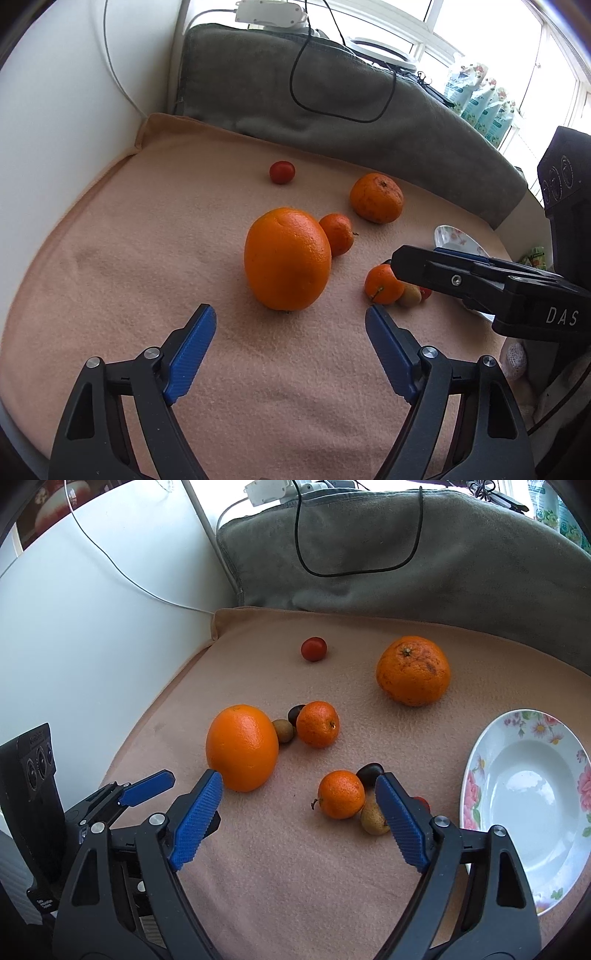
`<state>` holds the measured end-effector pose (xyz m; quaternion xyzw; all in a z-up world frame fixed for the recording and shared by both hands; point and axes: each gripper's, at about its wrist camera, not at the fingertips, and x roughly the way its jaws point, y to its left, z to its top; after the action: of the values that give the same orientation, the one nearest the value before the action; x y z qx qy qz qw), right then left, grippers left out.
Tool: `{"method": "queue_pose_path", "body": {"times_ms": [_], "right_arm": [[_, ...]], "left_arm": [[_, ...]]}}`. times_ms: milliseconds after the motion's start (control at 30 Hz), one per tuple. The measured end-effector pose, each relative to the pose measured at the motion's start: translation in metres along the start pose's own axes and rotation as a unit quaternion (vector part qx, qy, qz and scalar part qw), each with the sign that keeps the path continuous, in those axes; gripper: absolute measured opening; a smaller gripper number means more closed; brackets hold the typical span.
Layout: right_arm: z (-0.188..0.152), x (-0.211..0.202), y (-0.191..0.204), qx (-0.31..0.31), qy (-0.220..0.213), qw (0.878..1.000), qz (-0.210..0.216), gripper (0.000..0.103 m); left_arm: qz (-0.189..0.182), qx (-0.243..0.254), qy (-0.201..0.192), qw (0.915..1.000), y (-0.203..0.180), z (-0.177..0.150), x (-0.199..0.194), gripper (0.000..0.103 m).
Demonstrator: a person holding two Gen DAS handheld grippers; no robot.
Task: Organize fruits
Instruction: 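Move the right tool toward the large orange, then close the right gripper around the large orange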
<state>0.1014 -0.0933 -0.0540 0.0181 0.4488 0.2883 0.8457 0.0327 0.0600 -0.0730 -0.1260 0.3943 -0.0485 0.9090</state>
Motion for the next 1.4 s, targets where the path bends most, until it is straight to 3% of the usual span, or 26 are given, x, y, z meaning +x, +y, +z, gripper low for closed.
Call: {"method": "queue_pose_path", "body": {"times_ms": [300,433,1033,1400], "right_arm": [[0.014,0.021,0.005,0.009,0.016,1.000,0.025,0.081],[0.018,0.031,0.008,0.014,0.028,0.999,0.044,0.076],[0.019,0.057,0.012,0.018,0.051,0.996,0.066,0.064],[0.022,0.066,0.012,0.017,0.058,0.995,0.078,0.064]], "left_arm": [[-0.015,-0.003,0.008,0.9999,0.000,0.002,0.008,0.083],[-0.018,-0.001,0.012,0.9998,-0.001,0.003,0.011,0.076],[-0.026,-0.014,0.018,0.9994,0.006,0.012,0.026,0.076],[-0.032,-0.022,0.025,0.9989,0.009,0.016,0.036,0.076]]}}
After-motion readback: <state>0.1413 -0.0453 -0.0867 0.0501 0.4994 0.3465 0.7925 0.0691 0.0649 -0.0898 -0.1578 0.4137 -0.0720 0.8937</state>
